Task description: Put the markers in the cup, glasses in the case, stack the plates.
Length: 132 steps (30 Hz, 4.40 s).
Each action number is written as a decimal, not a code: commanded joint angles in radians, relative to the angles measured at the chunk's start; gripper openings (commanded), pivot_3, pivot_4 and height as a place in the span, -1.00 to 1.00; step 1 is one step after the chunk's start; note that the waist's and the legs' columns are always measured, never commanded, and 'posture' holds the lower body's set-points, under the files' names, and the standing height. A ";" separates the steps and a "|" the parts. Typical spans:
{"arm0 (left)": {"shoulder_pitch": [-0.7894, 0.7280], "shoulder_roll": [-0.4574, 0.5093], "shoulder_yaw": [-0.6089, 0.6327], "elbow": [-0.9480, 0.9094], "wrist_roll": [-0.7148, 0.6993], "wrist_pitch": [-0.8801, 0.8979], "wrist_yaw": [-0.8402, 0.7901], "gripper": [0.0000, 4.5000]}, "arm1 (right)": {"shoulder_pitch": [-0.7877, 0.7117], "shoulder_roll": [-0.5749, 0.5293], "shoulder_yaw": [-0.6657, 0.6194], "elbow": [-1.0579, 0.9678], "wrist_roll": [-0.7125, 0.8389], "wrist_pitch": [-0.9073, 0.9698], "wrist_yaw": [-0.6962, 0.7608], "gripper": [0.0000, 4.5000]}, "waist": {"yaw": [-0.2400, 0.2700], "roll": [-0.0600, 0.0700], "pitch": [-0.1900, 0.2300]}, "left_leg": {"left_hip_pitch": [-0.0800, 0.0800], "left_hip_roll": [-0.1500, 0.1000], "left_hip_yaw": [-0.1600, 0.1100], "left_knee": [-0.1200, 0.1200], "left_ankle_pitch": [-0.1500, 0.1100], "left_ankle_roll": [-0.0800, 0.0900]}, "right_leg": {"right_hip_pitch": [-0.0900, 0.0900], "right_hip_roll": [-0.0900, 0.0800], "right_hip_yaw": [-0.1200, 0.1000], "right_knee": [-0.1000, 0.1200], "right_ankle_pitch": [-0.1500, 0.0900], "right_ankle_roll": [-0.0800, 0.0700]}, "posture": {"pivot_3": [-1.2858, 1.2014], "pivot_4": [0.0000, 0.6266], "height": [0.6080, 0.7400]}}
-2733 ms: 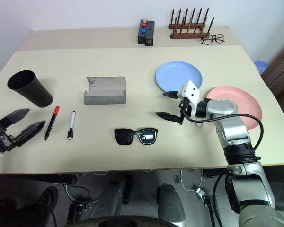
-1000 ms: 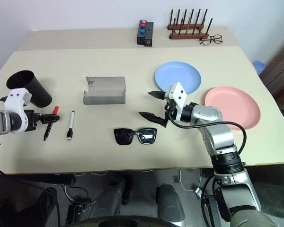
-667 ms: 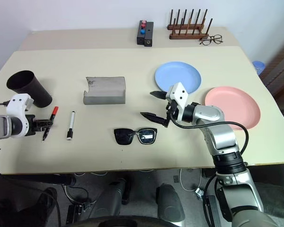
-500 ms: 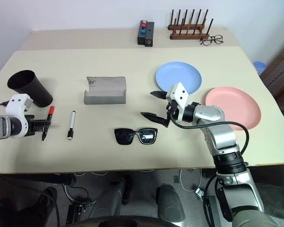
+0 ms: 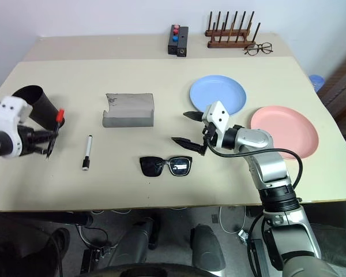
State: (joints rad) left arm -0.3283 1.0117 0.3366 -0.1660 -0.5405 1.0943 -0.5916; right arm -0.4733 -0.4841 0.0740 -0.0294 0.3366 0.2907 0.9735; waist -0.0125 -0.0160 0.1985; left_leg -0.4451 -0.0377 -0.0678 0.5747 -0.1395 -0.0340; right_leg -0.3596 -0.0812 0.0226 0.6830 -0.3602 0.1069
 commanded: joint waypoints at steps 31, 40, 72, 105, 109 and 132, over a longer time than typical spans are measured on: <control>-0.229 -0.238 0.297 0.595 0.035 -1.121 -0.075 -0.99 | -0.099 0.035 -0.063 -0.131 0.200 0.107 -0.017 1.00 | -0.001 -0.003 -0.001 | 0.000 0.000 0.001 0.002 0.001 0.002 | 0.003 0.002 -0.003 0.001 0.002 0.004 | 0.03 -0.52 0.92; -0.217 -0.281 0.275 0.679 0.042 -1.184 -0.113 -0.99 | -0.079 0.009 -0.060 -0.144 0.191 0.112 -0.017 1.00 | -0.005 -0.004 -0.001 | -0.001 0.000 0.001 0.002 0.001 0.002 | 0.003 0.002 -0.002 0.002 0.002 0.004 | 0.03 -0.52 0.92; -0.164 -0.318 0.245 0.689 0.046 -1.220 -0.083 0.88 | -0.050 -0.011 -0.049 -0.131 0.150 0.088 -0.008 1.00 | -0.004 -0.004 -0.001 | -0.001 0.000 0.001 0.002 0.001 0.002 | 0.003 0.002 -0.002 0.002 0.002 0.004 | 0.03 -0.52 0.92; -0.241 -0.373 0.093 0.057 -0.315 0.438 0.604 0.97 | -0.047 -0.047 -0.053 -0.030 0.134 0.025 0.075 1.00 | 0.001 -0.004 -0.001 | 0.000 0.000 0.000 0.004 0.002 0.002 | 0.004 0.006 -0.002 0.004 0.002 0.004 | 0.03 -0.52 0.92; -0.292 -0.391 0.069 0.093 -0.288 0.500 0.566 0.97 | -0.034 -0.043 -0.052 -0.040 0.126 0.019 0.062 1.00 | 0.000 -0.004 -0.001 | 0.000 -0.001 0.000 0.004 0.002 0.002 | 0.004 0.006 -0.002 0.004 0.002 0.004 | 0.03 -0.52 0.92; -0.350 -0.275 -0.105 0.302 -0.116 0.517 0.303 -0.61 | 0.002 -0.041 -0.054 -0.064 0.105 0.011 0.019 1.00 | -0.001 -0.004 -0.001 | 0.000 -0.001 0.001 0.003 0.002 0.001 | 0.004 0.003 -0.001 0.004 0.002 0.004 | 0.03 -0.52 0.92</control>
State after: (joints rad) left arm -0.6811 0.7248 0.2456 0.1348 -0.6590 1.6005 -0.2614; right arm -0.4547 -0.5277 0.0338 -0.0600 0.4350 0.3187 0.9948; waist -0.0137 -0.0198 0.1974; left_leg -0.4448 -0.0385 -0.0672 0.5778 -0.1376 -0.0328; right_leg -0.3560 -0.0781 0.0215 0.6866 -0.3578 0.1113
